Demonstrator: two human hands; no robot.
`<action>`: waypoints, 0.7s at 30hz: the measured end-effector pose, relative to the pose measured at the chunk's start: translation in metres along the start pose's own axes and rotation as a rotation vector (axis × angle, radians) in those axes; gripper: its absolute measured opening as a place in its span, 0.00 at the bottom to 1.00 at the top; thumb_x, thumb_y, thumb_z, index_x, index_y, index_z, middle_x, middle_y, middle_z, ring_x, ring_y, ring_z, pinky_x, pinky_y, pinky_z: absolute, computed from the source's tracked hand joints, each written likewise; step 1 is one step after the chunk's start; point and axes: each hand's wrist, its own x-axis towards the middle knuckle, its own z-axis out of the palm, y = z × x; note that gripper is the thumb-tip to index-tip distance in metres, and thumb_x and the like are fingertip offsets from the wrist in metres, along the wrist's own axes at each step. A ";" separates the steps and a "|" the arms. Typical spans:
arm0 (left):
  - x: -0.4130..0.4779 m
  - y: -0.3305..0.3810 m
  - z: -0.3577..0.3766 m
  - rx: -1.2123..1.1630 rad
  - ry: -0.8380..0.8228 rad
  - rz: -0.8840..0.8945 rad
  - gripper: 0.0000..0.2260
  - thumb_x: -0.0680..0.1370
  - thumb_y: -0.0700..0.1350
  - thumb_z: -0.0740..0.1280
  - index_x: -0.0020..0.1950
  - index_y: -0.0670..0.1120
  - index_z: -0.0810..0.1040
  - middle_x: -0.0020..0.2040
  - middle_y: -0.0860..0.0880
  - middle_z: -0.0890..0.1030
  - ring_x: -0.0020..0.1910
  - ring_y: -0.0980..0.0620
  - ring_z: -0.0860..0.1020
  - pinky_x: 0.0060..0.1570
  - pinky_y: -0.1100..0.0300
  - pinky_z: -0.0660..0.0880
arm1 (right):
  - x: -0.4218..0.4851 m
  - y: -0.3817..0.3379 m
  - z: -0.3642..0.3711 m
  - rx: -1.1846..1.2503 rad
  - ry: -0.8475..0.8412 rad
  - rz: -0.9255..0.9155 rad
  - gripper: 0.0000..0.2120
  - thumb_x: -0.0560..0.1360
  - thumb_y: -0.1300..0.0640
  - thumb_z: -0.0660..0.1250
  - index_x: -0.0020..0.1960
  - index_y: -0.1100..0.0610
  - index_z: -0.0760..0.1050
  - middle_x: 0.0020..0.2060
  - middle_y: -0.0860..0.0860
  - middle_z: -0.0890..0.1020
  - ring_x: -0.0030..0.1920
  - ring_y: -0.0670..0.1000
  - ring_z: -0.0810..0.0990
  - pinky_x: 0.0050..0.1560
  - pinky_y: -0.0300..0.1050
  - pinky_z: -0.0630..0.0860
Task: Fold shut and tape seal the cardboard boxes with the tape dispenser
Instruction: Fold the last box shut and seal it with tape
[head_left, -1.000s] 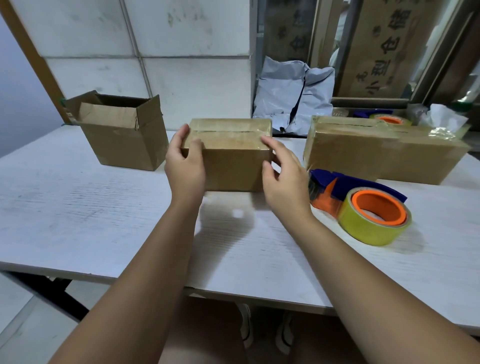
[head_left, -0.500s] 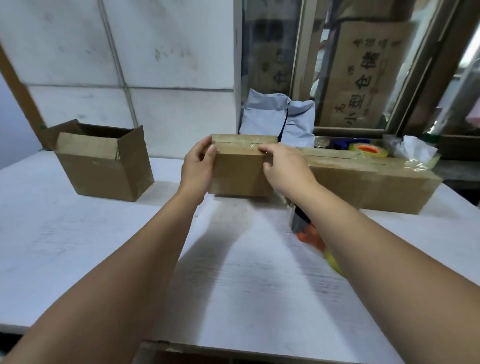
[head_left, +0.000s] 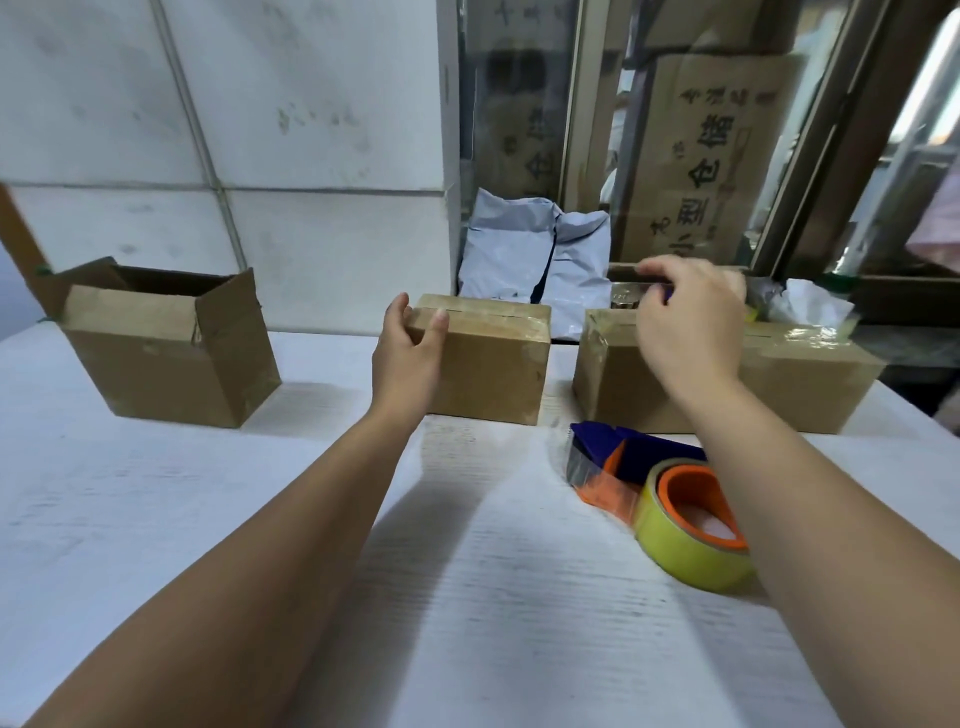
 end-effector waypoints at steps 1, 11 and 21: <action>-0.001 0.000 0.001 0.018 0.003 0.004 0.25 0.80 0.53 0.62 0.75 0.52 0.60 0.73 0.52 0.66 0.70 0.53 0.65 0.60 0.66 0.60 | 0.002 0.009 0.000 -0.056 -0.093 0.062 0.15 0.79 0.56 0.57 0.60 0.48 0.78 0.59 0.52 0.79 0.63 0.57 0.68 0.61 0.51 0.66; -0.008 0.001 0.018 0.088 -0.081 0.042 0.15 0.80 0.50 0.63 0.67 0.52 0.73 0.65 0.54 0.74 0.63 0.54 0.72 0.65 0.57 0.69 | -0.002 0.040 0.017 -0.266 -0.413 0.033 0.22 0.82 0.45 0.47 0.68 0.47 0.71 0.71 0.50 0.69 0.72 0.54 0.63 0.73 0.58 0.51; -0.006 0.002 0.024 0.097 -0.085 0.077 0.11 0.81 0.46 0.60 0.61 0.52 0.79 0.61 0.55 0.76 0.59 0.56 0.73 0.61 0.61 0.69 | -0.011 0.040 0.024 -0.325 -0.397 0.004 0.26 0.80 0.37 0.43 0.74 0.44 0.63 0.75 0.48 0.62 0.75 0.53 0.57 0.73 0.55 0.47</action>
